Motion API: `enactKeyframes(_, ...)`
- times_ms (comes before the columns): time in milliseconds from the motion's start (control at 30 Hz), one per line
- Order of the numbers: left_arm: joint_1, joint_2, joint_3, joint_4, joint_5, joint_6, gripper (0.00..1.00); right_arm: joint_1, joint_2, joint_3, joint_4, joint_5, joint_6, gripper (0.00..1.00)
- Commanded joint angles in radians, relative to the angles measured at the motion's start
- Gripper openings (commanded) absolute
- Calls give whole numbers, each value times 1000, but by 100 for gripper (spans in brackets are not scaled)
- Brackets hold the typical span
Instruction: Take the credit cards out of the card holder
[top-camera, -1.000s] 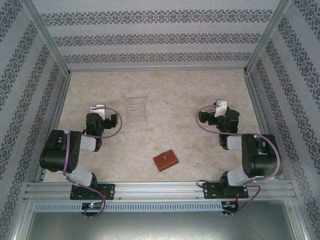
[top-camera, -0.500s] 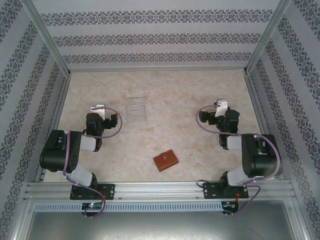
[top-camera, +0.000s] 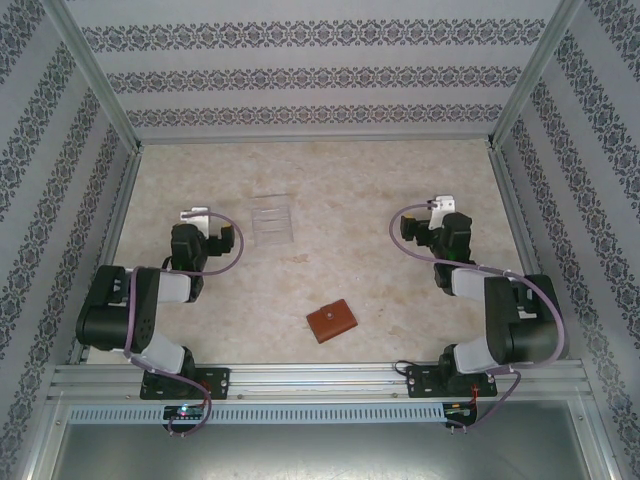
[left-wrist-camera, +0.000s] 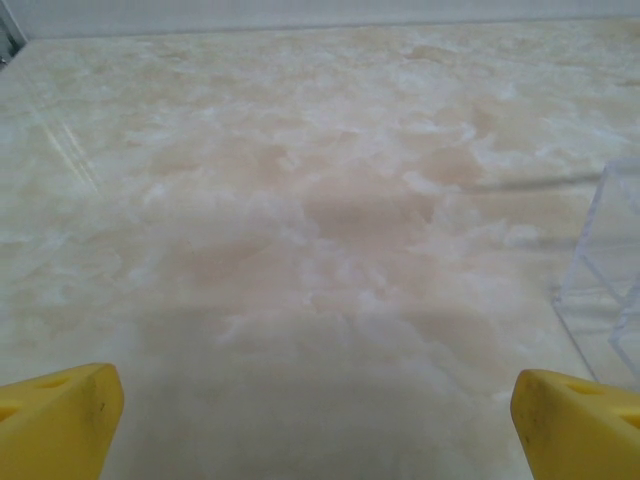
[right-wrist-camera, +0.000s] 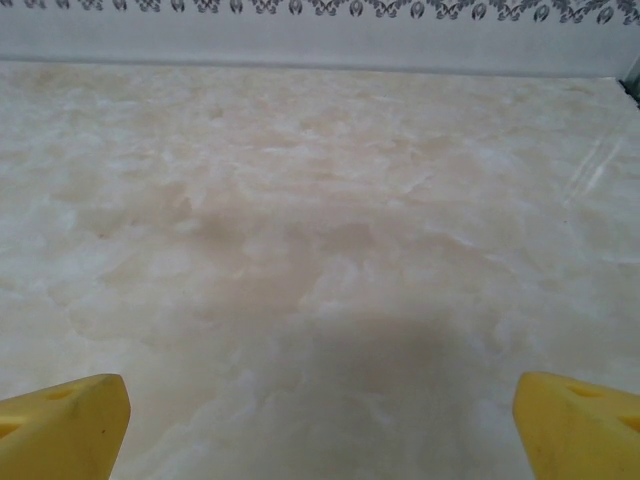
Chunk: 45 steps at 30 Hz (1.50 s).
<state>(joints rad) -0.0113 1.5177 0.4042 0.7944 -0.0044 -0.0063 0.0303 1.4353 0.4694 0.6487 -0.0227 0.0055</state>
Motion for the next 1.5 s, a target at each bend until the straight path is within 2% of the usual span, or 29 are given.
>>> enactKeyframes(0, 1, -76, 80, -147, -56, 5, 100, 18, -60, 90, -210, 97, 24, 98)
enactKeyframes(133, -10, -132, 176, -360, -155, -66, 100, 62, -116, 145, -349, 136, 45, 98)
enactKeyframes(233, -12, -149, 263, -533, -154, -168, 100, 116, -148, 185, -452, 159, 79, 96)
enactKeyframes(400, -25, -123, 454, -882, -93, -295, 100, 208, -162, 287, -686, 170, 180, 92)
enactKeyframes(500, -29, -110, 526, -1021, -43, -341, 100, 260, -158, 347, -819, 160, 231, 91)
enactKeyframes(633, -31, -89, 586, -1146, 68, -381, 99, 314, -146, 413, -985, 99, 289, 87)
enactKeyframes(767, -40, -40, 655, -1278, 173, -407, 96, 353, -124, 454, -1130, -18, 324, 86)
enactKeyframes(900, -57, -6, 687, -1353, 229, -427, 92, 398, -96, 502, -1256, -98, 345, 81)
enactKeyframes(1100, -95, 72, 761, -1387, 281, -461, 76, 474, -71, 546, -1333, -59, 364, 81)
enactKeyframes(1300, -147, 194, 897, -1442, 221, -461, 54, 506, -54, 587, -1364, -14, 378, 80)
enactKeyframes(1467, -155, 315, 1028, -1490, 190, -446, 43, 510, -54, 605, -1379, 25, 379, 81)
